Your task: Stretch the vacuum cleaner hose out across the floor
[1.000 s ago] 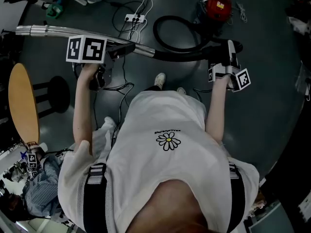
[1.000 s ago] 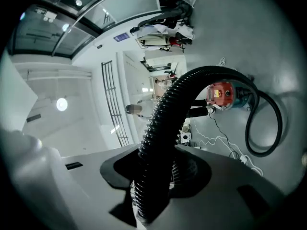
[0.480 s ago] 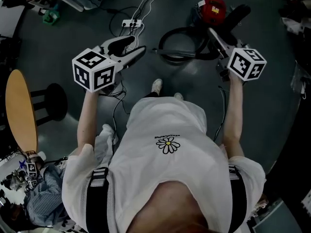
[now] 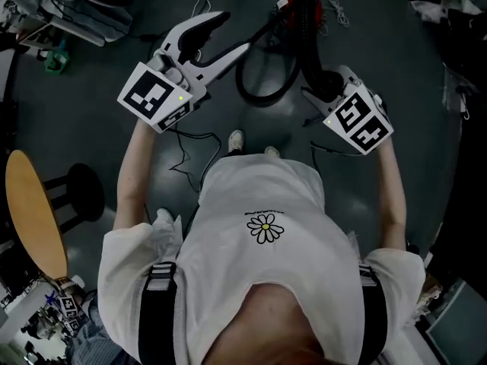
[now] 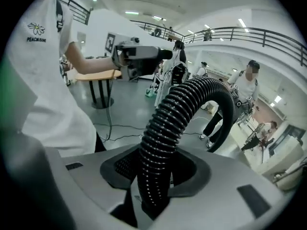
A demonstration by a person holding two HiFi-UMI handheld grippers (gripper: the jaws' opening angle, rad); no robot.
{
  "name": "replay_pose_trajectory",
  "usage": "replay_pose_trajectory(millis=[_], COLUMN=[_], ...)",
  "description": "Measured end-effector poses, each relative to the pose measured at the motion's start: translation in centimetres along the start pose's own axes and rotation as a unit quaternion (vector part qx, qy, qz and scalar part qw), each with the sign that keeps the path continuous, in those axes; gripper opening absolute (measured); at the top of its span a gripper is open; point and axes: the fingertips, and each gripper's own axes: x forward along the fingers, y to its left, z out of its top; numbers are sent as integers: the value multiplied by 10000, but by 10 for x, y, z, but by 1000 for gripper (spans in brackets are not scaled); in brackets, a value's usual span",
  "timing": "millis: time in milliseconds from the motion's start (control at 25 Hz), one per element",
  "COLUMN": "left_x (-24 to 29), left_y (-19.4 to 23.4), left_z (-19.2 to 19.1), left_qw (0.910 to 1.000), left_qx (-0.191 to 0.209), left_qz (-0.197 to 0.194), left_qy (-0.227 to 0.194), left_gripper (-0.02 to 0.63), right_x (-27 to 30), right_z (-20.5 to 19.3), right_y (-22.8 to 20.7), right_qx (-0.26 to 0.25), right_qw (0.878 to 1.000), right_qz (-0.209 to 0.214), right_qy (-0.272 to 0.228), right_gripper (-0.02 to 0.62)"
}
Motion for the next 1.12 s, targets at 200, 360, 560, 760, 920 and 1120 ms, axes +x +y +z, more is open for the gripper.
replay_pose_trajectory(millis=[200, 360, 560, 760, 920, 1120], left_x=[40, 51, 61, 76, 88, 112], left_y=[-31, -50, -44, -36, -39, -51], left_z=[11, -2, 9, 37, 48, 42], left_qw=[9847, 9560, 9412, 9315, 9244, 9073], left_qx=[1347, 2296, 2831, 3208, 3380, 3455], left_qz=[-1071, -1561, -1532, -1472, -1581, -2164], left_qy=[271, 953, 1028, 880, 787, 1027], left_gripper=[221, 221, 222, 222, 221, 222], right_x=[-14, -27, -59, -88, -118, -156], right_z=[-16, -5, 28, 37, 18, -4], right_y=[37, 45, 47, 36, 12, -18], right_qx=[-464, -542, -759, -1579, -2332, -2882], right_qw=[9983, 9973, 9932, 9845, 9653, 9319], right_qz=[365, 458, 716, 766, 579, 398], right_qy=[21, -179, -514, -33, 1019, 2168], right_gripper=[170, 170, 170, 170, 170, 170])
